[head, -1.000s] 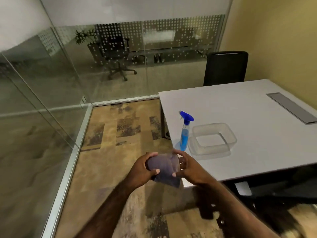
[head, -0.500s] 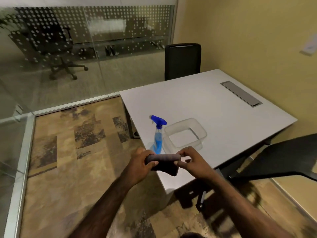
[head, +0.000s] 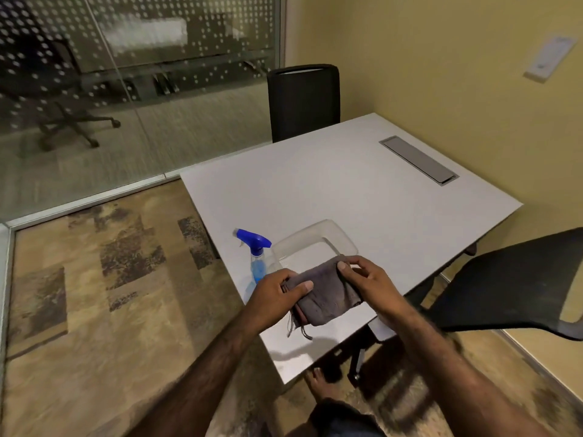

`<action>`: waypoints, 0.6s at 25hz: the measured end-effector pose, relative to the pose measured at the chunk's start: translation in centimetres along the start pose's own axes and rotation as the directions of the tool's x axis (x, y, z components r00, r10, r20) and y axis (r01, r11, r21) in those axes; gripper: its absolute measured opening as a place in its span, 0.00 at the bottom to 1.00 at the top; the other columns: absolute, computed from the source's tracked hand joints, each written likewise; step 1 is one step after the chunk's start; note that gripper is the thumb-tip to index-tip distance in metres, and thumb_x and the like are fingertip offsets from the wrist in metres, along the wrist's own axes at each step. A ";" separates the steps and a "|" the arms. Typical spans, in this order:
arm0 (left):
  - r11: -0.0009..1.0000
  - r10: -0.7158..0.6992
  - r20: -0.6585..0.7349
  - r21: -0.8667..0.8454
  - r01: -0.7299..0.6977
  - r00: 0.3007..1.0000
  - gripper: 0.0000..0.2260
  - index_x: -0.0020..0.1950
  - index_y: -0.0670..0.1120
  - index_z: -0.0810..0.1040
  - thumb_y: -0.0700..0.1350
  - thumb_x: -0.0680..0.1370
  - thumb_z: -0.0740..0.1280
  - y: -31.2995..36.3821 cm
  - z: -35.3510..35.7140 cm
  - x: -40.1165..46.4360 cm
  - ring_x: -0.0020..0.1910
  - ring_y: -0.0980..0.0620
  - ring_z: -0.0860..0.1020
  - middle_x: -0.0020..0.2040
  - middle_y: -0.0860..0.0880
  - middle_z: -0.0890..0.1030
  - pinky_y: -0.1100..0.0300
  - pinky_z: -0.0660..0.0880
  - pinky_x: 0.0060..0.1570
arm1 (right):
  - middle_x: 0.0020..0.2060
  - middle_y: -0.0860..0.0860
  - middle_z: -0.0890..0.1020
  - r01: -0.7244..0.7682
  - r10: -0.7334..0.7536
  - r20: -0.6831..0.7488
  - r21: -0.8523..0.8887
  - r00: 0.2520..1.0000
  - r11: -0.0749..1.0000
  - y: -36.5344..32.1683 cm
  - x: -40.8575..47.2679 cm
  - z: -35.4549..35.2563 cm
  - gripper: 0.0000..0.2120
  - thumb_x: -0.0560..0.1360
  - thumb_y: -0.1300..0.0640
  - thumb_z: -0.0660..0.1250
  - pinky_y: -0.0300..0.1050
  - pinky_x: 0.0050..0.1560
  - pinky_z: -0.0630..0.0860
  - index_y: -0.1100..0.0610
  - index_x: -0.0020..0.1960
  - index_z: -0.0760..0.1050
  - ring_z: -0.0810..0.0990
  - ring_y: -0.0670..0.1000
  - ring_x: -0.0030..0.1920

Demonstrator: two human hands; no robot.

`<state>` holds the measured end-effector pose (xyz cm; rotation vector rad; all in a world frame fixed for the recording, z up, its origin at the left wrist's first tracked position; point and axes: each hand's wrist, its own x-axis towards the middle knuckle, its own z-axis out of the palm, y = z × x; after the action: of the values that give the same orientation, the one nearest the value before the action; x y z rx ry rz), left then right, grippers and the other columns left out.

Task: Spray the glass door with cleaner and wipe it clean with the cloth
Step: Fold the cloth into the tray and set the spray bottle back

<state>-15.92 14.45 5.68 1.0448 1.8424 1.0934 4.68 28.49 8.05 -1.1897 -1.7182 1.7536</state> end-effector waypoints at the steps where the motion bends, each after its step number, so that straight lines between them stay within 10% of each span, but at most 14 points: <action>1: 1.000 -0.025 -0.007 -0.015 0.025 1.000 0.11 0.53 0.51 0.83 0.58 0.79 0.75 0.4 0.6 1.2 0.41 0.65 0.82 0.44 0.54 0.86 0.71 0.77 0.41 | 0.52 0.56 0.91 -0.035 0.035 -0.012 0.010 0.999 0.999 -0.2 1.3 -0.8 0.12 0.81 0.43 0.75 0.56 0.49 0.88 0.48 0.58 0.87 0.90 0.59 0.52; 4: 0.993 -0.105 -0.042 -0.051 0.103 0.994 0.12 0.53 0.49 0.84 0.57 0.80 0.74 0.9 2.6 5.3 0.42 0.58 0.82 0.44 0.54 0.86 0.65 0.78 0.40 | 0.49 0.57 0.90 -0.174 0.171 0.049 0.087 0.984 0.981 -1.1 5.7 -3.4 0.12 0.80 0.48 0.76 0.47 0.40 0.86 0.56 0.56 0.88 0.89 0.52 0.44; 8: 0.975 -0.194 -0.099 -0.130 0.181 0.976 0.12 0.54 0.46 0.84 0.54 0.81 0.73 1.1 4.5 10.7 0.41 0.53 0.82 0.43 0.52 0.84 0.64 0.78 0.33 | 0.58 0.60 0.89 -0.254 0.229 0.216 0.095 0.949 0.963 -2.4 11.7 -7.2 0.17 0.77 0.62 0.78 0.47 0.53 0.86 0.63 0.65 0.84 0.89 0.54 0.55; 15: 0.931 -0.353 -0.145 -0.150 0.332 0.924 0.10 0.53 0.50 0.83 0.55 0.79 0.76 -0.3 7.9 17.0 0.46 0.52 0.83 0.46 0.52 0.86 0.57 0.79 0.46 | 0.60 0.59 0.88 -0.053 0.116 0.188 -0.312 0.975 0.948 -3.1 21.2 -9.1 0.16 0.78 0.70 0.74 0.54 0.61 0.83 0.61 0.64 0.84 0.85 0.55 0.55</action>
<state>-15.78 32.10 -0.61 0.5417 1.9717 1.0906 -0.68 51.04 6.06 -1.2610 -2.1532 1.7554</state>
